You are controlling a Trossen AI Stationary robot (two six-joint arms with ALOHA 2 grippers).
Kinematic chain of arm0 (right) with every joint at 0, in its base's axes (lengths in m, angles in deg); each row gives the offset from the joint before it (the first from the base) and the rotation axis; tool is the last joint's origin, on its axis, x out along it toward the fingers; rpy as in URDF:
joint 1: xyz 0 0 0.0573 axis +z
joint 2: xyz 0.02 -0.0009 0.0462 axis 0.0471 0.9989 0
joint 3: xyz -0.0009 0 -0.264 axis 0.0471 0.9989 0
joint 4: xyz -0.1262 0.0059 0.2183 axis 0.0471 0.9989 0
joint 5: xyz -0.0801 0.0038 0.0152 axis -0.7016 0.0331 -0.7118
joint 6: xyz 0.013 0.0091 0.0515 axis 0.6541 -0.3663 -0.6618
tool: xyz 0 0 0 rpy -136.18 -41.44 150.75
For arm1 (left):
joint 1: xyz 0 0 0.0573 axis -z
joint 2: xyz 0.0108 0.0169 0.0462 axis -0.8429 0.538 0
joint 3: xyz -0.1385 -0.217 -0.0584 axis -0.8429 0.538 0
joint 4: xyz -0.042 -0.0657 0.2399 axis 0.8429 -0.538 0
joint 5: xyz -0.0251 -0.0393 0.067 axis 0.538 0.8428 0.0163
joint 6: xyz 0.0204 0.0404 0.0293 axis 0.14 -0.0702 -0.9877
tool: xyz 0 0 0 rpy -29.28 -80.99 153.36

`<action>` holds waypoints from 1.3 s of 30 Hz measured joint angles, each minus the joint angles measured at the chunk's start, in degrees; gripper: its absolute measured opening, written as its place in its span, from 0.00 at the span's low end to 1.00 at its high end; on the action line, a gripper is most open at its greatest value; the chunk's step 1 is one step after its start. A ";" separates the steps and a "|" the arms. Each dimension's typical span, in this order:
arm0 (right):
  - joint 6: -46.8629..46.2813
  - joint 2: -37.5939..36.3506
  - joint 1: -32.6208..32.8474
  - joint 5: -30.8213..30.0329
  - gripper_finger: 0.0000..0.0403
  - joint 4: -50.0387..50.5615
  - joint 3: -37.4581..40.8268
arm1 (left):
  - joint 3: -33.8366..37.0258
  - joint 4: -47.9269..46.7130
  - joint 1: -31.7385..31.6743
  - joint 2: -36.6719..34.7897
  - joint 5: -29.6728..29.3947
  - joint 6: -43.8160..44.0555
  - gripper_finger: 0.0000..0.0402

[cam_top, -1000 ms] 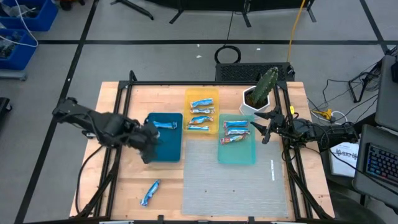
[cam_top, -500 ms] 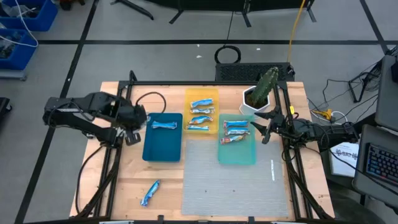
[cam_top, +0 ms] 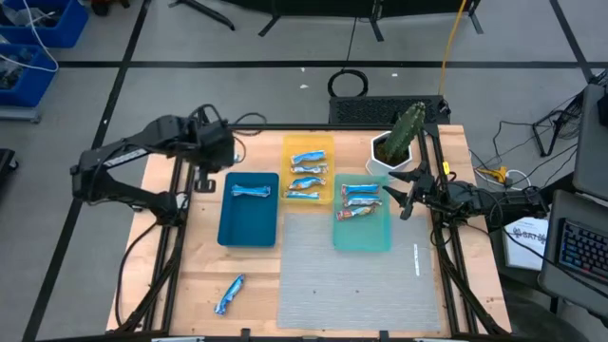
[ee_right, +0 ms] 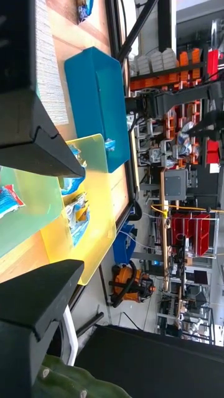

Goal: Pick and place Granola Bars by type
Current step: Put the blue granola bar into the blue bin

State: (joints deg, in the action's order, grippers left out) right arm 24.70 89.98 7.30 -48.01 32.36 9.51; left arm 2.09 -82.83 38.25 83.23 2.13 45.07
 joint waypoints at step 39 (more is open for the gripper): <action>0.00 0.00 -0.01 0.01 0.55 -0.01 0.00 | 23.04 30.80 1.56 8.56 10.07 -0.71 0.00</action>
State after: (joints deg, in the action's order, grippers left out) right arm 24.70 89.98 7.29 -48.00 32.35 9.51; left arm 25.13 -52.03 39.81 91.78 12.20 44.36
